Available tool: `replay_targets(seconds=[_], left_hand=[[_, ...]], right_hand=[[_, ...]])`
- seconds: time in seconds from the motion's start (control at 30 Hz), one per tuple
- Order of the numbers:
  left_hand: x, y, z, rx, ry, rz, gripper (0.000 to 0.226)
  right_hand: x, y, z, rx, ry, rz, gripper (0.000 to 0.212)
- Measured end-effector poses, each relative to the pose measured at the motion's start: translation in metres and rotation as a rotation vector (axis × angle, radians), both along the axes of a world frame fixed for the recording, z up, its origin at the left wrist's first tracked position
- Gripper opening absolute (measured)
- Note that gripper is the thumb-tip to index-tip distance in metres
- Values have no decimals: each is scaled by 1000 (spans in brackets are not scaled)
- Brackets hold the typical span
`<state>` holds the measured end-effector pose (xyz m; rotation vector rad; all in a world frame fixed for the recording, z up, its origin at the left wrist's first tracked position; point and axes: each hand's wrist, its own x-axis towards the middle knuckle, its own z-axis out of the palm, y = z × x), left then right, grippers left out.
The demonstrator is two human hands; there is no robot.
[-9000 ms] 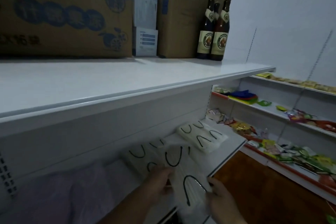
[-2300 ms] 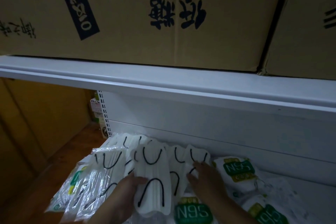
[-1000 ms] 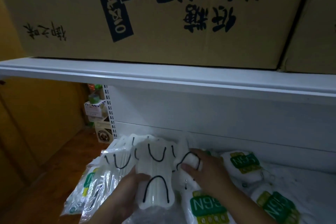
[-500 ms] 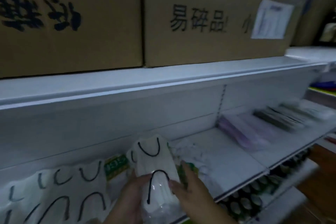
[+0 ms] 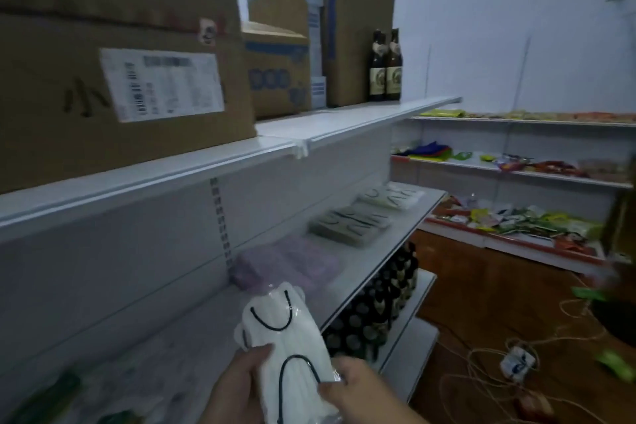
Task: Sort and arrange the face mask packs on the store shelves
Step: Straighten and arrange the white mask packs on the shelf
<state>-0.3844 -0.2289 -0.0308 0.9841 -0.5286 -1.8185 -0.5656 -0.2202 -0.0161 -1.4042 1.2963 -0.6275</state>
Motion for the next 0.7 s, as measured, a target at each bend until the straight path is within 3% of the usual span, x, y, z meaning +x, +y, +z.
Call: replay_targets(seconds=[0.07, 0.17, 0.3, 0.53, 0.7], left_hand=[[-50, -21, 1, 7, 115, -83, 46], [-120, -51, -1, -54, 85, -43, 55], [-190, -83, -2, -111, 37, -23, 42], [-272, -159, -15, -96, -67, -31, 40], [-314, -232, -25, 26, 33, -126, 41]], right_hand=[[-48, -12, 1, 18, -5, -44, 25], [-111, -23, -4, -8, 16, -156, 25], [-173, -35, -19, -99, -32, -334, 32], [-249, -89, -20, -135, -11, -366, 40], [-292, -165, -15, -103, 13, -362, 40]])
